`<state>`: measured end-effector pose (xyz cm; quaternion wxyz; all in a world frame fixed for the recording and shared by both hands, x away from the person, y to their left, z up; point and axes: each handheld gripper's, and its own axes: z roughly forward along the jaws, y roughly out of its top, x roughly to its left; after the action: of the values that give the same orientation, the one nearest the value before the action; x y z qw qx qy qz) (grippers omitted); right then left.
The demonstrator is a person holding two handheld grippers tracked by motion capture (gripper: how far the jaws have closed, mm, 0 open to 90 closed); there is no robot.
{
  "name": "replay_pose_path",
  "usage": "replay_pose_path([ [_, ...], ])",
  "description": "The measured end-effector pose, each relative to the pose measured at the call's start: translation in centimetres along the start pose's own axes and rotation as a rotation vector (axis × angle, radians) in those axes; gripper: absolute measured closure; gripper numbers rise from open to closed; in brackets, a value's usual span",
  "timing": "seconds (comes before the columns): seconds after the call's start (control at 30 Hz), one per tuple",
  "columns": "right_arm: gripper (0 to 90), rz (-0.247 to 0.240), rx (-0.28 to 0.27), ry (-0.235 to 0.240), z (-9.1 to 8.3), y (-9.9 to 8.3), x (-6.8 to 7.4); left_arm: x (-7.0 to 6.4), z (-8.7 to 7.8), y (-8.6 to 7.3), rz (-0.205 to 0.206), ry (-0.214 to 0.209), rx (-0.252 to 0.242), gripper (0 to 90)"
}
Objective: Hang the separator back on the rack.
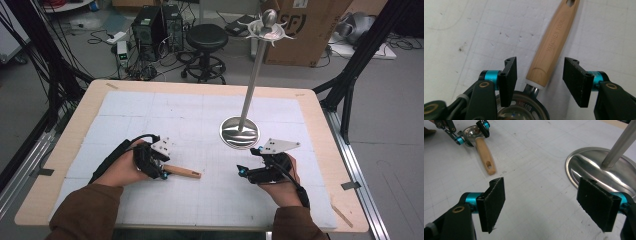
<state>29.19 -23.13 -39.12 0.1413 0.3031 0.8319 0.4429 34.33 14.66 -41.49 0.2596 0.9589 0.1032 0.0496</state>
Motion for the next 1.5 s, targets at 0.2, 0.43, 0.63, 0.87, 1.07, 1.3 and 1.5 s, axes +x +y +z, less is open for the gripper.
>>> replay_pose_path([
  [0.2,22.5,0.000,0.004,0.004,0.1,-0.1,-0.1,0.1,0.5,-0.1,-0.003,0.002,0.049,54.3],
  [0.43,22.6,-0.001,0.003,0.002,0.1,-0.1,0.0,-0.2,0.4,-0.1,0.006,-0.003,0.060,60.1],
  [0.63,22.6,-0.001,0.004,0.002,0.1,-0.1,0.0,-0.2,0.3,-0.1,-0.003,-0.009,0.068,64.5],
  [0.87,22.8,0.000,0.003,0.003,0.1,-0.1,0.0,-0.2,0.3,-0.1,-0.008,-0.002,0.072,65.6],
  [1.07,22.8,-0.004,0.006,0.003,0.1,-0.1,0.0,-0.2,0.6,0.6,0.000,-0.002,0.121,65.0],
  [1.3,23.0,-0.003,0.004,0.002,0.1,-0.1,0.0,0.2,0.9,1.4,-0.003,-0.031,0.180,65.3],
  [1.5,23.0,-0.002,0.007,0.005,0.1,-0.1,0.0,0.1,0.9,1.4,-0.005,-0.026,0.186,67.4],
])
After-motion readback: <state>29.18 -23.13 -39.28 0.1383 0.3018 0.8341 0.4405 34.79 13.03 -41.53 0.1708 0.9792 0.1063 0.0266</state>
